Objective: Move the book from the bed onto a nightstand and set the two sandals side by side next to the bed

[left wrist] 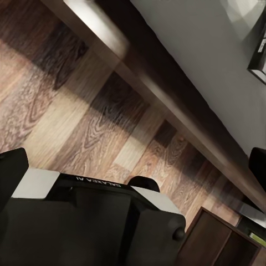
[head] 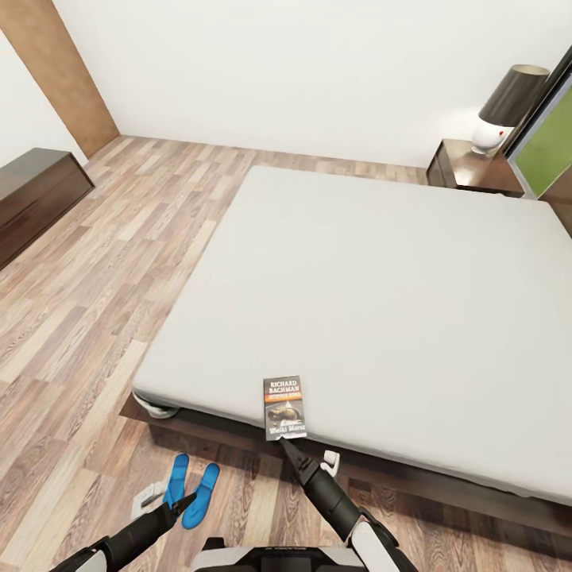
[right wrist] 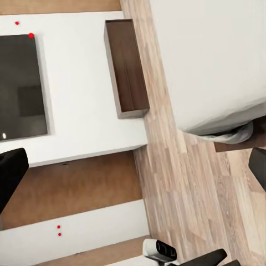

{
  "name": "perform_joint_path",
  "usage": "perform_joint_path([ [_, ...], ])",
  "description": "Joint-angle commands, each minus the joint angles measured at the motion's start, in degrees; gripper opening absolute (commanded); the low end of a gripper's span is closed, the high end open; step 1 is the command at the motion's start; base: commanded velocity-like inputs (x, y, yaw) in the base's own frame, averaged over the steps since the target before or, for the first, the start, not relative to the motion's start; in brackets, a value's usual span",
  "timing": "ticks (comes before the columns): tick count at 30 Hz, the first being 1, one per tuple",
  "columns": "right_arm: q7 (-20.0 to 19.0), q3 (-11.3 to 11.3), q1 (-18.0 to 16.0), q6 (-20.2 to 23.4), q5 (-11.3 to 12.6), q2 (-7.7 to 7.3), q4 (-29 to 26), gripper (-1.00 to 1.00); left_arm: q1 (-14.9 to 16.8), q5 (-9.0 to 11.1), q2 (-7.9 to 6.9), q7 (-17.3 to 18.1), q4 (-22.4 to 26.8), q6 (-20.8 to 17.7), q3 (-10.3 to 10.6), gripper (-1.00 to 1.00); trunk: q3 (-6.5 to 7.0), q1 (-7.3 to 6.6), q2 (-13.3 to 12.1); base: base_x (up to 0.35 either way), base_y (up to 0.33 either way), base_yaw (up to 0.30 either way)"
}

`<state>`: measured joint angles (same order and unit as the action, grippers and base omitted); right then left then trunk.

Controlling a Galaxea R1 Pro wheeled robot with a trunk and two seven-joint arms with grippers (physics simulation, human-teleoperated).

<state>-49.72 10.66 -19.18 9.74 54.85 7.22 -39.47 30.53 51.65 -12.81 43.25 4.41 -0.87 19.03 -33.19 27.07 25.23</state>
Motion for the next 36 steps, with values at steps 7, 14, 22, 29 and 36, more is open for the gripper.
perform_joint_path([
  [7,0.0,0.1,0.0,0.5,0.6,-0.01,0.0,1.00,0.0,0.6,-0.02,0.2,0.0,-0.1,0.5,1.00,-1.32,1.57,2.9,0.000,0.000,0.000],
  [14,0.0,0.0,0.0,0.4,0.6,-0.01,0.1,1.00,0.1,0.6,-0.02,0.2,0.0,-0.1,0.5,1.00,-2.58,3.10,5.7,0.000,0.000,0.000],
  [22,0.0,0.0,0.0,0.3,0.6,-0.01,0.1,1.00,0.0,0.6,-0.02,0.2,0.0,-0.1,0.5,1.00,-4.02,4.86,8.9,0.000,0.000,0.000],
  [29,0.0,0.0,0.0,0.3,0.6,-0.01,0.1,1.00,0.0,0.6,-0.02,0.2,0.0,-0.2,0.5,1.00,-5.27,6.40,11.7,0.000,0.000,0.000],
  [36,0.0,0.0,0.0,0.3,0.6,-0.01,0.1,1.00,0.0,0.6,-0.02,0.2,0.0,-0.2,0.5,1.00,-6.53,7.94,14.5,0.000,0.000,0.000],
])
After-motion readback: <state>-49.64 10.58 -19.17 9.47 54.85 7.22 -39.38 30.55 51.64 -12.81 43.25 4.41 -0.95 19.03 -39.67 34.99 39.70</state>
